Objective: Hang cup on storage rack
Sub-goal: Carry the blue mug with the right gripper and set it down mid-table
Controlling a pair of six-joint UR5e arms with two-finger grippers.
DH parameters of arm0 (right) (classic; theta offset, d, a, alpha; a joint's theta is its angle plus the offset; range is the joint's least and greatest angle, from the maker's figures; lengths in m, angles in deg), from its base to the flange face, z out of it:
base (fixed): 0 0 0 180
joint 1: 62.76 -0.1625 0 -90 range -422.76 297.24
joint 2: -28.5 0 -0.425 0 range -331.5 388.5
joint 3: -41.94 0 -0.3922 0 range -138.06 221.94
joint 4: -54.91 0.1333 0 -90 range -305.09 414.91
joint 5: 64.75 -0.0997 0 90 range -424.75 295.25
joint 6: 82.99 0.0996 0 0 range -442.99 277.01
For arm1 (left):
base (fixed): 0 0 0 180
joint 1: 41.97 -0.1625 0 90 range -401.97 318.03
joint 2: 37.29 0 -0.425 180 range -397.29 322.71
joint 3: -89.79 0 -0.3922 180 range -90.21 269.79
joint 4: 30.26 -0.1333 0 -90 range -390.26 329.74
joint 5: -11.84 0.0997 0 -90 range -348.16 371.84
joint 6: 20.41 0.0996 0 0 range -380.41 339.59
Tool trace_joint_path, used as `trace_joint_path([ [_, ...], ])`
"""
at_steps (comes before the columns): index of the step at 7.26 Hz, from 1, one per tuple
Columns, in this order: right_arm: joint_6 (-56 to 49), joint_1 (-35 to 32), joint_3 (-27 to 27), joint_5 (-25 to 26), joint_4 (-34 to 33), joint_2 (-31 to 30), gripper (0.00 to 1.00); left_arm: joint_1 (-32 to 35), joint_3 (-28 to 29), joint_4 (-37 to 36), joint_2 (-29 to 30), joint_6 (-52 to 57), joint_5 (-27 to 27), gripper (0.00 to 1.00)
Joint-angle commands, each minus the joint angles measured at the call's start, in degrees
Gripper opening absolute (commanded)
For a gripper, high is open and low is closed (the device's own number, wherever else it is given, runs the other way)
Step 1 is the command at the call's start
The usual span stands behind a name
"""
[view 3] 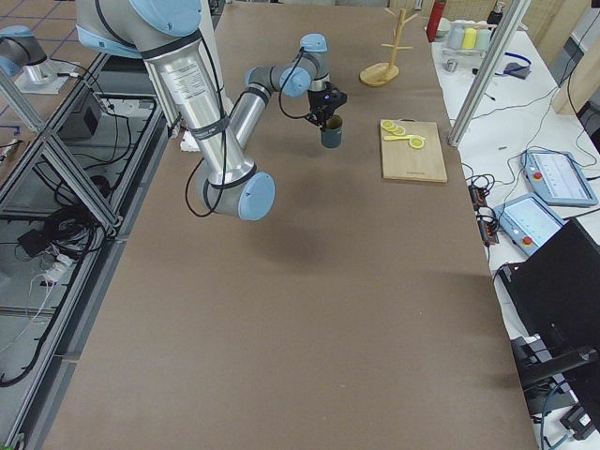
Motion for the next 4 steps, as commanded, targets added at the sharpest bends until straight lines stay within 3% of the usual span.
trace_joint_path([
  [1,10.5,2.9,-8.8,1.3,0.0,8.1,0.0,0.0,0.1,0.1,0.0,0.0,0.1,0.99],
  [3,19.8,3.3,-22.5,2.3,0.1,17.9,0.0,0.0,0.0,0.1,0.0,-0.2,0.0,0.99],
  [4,20.6,3.6,-23.3,2.3,0.1,18.1,0.0,0.0,0.1,0.0,0.0,-0.2,0.0,0.99],
])
